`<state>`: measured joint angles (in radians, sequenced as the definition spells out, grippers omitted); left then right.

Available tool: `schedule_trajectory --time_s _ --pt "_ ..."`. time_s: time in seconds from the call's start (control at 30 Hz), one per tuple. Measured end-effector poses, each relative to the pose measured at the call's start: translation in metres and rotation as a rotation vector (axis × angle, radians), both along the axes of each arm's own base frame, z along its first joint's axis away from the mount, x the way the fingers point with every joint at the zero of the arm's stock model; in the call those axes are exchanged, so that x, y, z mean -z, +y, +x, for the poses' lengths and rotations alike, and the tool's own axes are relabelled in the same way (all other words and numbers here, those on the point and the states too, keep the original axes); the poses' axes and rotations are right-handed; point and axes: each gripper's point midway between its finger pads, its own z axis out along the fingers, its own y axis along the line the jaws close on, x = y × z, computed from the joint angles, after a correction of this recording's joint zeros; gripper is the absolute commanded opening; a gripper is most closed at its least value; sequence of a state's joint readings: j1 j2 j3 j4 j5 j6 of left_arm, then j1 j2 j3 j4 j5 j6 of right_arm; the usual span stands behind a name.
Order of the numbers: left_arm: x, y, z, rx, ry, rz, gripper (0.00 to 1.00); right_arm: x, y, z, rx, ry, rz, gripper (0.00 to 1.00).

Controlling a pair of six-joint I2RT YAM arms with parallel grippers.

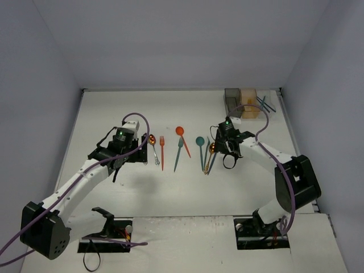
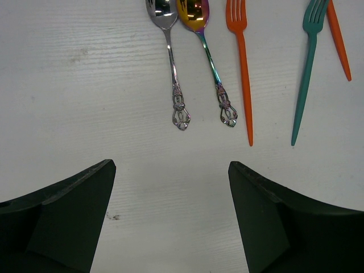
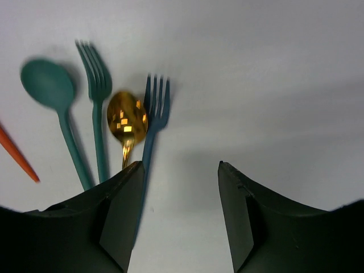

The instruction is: Sort the eating utensils into containers

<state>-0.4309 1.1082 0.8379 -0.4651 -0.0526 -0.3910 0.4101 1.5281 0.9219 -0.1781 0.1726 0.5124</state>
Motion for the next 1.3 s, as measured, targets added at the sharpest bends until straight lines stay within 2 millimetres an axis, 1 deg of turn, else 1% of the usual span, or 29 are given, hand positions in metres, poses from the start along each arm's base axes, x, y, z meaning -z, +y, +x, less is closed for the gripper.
schedule_trajectory --time_s 0.03,0.1,0.13,0.2,0.4,0.57,0.73,0.8,0.87,0.97,1.13,1.2,1.3 --pt "0.0 0.0 0.0 0.003 -0.001 0.001 0.78 0.01 0.008 -0.013 -0.006 0.025 0.004 0.51" --pt "-0.001 0.001 -0.001 0.008 -0.004 0.006 0.78 0.023 0.022 -0.032 -0.011 0.052 0.022 0.49" --pt "-0.002 0.001 -0.001 0.011 -0.005 0.009 0.78 0.026 0.026 -0.036 -0.008 0.055 0.031 0.49" --pt "-0.004 0.003 -0.003 0.015 -0.011 0.013 0.78 0.029 0.032 -0.039 0.015 0.048 0.055 0.47" --pt "-0.017 0.007 -0.004 0.016 -0.059 0.015 0.78 0.032 0.031 -0.036 0.097 0.015 0.079 0.43" --pt "-0.019 0.007 -0.003 0.014 -0.068 0.014 0.78 0.032 0.028 -0.029 0.132 -0.015 0.075 0.4" --pt "-0.02 0.007 -0.002 0.011 -0.075 0.014 0.78 0.046 0.026 -0.029 0.146 0.007 0.048 0.38" --pt "-0.02 0.007 -0.001 0.01 -0.078 0.013 0.78 0.047 0.027 -0.027 0.147 0.001 0.046 0.35" --pt "-0.02 0.007 -0.001 0.009 -0.08 0.014 0.78 0.048 0.027 -0.027 0.145 0.0 0.04 0.32" --pt "-0.021 0.007 0.0 0.008 -0.084 0.013 0.78 0.048 0.026 -0.027 0.146 -0.003 0.032 0.17" --pt "-0.021 0.008 0.0 0.003 -0.086 0.017 0.78 0.049 0.019 -0.028 0.141 -0.005 0.011 0.0" --pt "-0.022 0.008 0.0 0.003 -0.087 0.017 0.78 0.046 0.013 -0.029 0.13 -0.004 -0.01 0.0" --pt "-0.022 0.008 0.0 0.003 -0.089 0.016 0.78 0.034 -0.002 -0.024 0.114 -0.013 -0.042 0.0"
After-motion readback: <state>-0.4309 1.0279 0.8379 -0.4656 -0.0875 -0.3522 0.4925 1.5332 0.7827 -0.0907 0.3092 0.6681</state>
